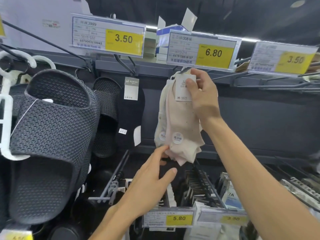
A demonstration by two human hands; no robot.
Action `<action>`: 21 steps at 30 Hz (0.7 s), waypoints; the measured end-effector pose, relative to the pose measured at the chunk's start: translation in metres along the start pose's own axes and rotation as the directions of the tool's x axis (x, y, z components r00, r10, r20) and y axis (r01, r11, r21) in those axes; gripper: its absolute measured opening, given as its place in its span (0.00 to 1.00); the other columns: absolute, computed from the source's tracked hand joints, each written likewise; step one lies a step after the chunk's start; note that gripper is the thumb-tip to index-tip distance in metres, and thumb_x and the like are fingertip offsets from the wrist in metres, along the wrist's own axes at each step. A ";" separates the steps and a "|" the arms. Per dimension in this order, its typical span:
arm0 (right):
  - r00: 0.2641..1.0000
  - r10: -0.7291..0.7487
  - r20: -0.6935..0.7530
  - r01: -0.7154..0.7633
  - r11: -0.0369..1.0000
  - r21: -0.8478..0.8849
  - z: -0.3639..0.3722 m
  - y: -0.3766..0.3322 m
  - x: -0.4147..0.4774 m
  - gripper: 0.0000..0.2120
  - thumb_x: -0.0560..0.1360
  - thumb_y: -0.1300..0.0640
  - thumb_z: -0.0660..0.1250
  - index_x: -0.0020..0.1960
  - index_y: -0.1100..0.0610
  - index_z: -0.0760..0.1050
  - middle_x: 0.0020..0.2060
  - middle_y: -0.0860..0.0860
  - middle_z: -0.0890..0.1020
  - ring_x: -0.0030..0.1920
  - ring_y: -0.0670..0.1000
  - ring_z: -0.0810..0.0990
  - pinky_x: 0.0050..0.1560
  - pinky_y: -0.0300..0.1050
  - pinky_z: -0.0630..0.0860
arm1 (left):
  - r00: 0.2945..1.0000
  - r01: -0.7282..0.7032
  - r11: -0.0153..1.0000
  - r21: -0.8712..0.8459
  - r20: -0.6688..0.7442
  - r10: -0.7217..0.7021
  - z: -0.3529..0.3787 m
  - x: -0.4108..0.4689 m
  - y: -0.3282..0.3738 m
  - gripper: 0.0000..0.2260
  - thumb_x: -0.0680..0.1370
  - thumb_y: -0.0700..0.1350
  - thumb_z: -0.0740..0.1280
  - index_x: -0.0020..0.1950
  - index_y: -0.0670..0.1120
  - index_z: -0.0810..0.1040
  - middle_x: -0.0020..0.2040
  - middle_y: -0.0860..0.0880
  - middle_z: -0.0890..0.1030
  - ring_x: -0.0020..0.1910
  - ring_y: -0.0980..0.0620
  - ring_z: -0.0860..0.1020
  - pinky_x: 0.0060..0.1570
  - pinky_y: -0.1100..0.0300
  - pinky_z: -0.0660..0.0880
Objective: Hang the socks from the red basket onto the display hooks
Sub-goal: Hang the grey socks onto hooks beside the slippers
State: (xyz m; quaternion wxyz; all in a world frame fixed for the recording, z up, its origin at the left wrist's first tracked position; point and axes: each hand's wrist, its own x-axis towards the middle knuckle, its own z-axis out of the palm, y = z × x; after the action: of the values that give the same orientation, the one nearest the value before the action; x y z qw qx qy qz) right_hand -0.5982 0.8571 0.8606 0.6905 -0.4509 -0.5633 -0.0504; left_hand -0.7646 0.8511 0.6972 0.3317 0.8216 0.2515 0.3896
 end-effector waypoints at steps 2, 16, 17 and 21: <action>1.000 -0.020 0.023 0.022 0.998 -0.058 0.003 0.004 0.001 0.12 0.82 0.59 0.61 0.65 0.52 0.72 0.51 0.44 0.80 0.48 0.36 0.79 0.48 0.30 0.74 | 1.000 0.005 1.000 0.026 -0.014 -0.004 0.000 -0.001 -0.003 0.24 0.75 0.63 0.59 0.68 0.77 0.56 0.65 0.75 0.67 0.65 0.72 0.68 0.67 0.52 0.71; 0.971 -0.124 0.206 0.176 0.951 -0.255 -0.093 -0.034 -0.118 0.19 0.78 0.62 0.66 0.68 0.55 0.72 0.60 0.49 0.77 0.59 0.45 0.77 0.59 0.46 0.78 | 0.782 -0.323 0.865 0.383 -0.407 0.472 0.045 -0.046 0.058 0.11 0.82 0.49 0.61 0.61 0.49 0.78 0.54 0.54 0.81 0.54 0.58 0.79 0.55 0.70 0.70; 0.964 -0.159 0.213 0.210 0.946 -0.246 -0.115 -0.039 -0.147 0.16 0.78 0.63 0.65 0.65 0.57 0.75 0.58 0.50 0.78 0.59 0.46 0.78 0.58 0.47 0.78 | 0.771 -0.444 0.855 0.267 -0.372 0.516 0.068 -0.056 0.066 0.10 0.82 0.49 0.60 0.58 0.49 0.79 0.52 0.56 0.81 0.51 0.60 0.79 0.53 0.71 0.70; 0.966 0.046 0.253 0.044 0.939 -0.341 -0.215 -0.032 -0.280 0.12 0.80 0.62 0.62 0.61 0.58 0.78 0.58 0.49 0.79 0.61 0.45 0.77 0.61 0.39 0.73 | 0.901 -0.434 0.898 -0.077 -0.028 0.433 0.191 -0.094 0.086 0.07 0.78 0.46 0.62 0.45 0.58 0.74 0.39 0.63 0.76 0.39 0.61 0.76 0.39 0.70 0.67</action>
State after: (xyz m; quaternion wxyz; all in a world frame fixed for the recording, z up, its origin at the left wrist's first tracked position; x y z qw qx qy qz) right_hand -0.5599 0.5697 0.6572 0.5224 -0.5675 -0.6303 -0.0886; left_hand -0.6510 0.6650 0.6253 0.2685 0.8408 0.0479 0.4676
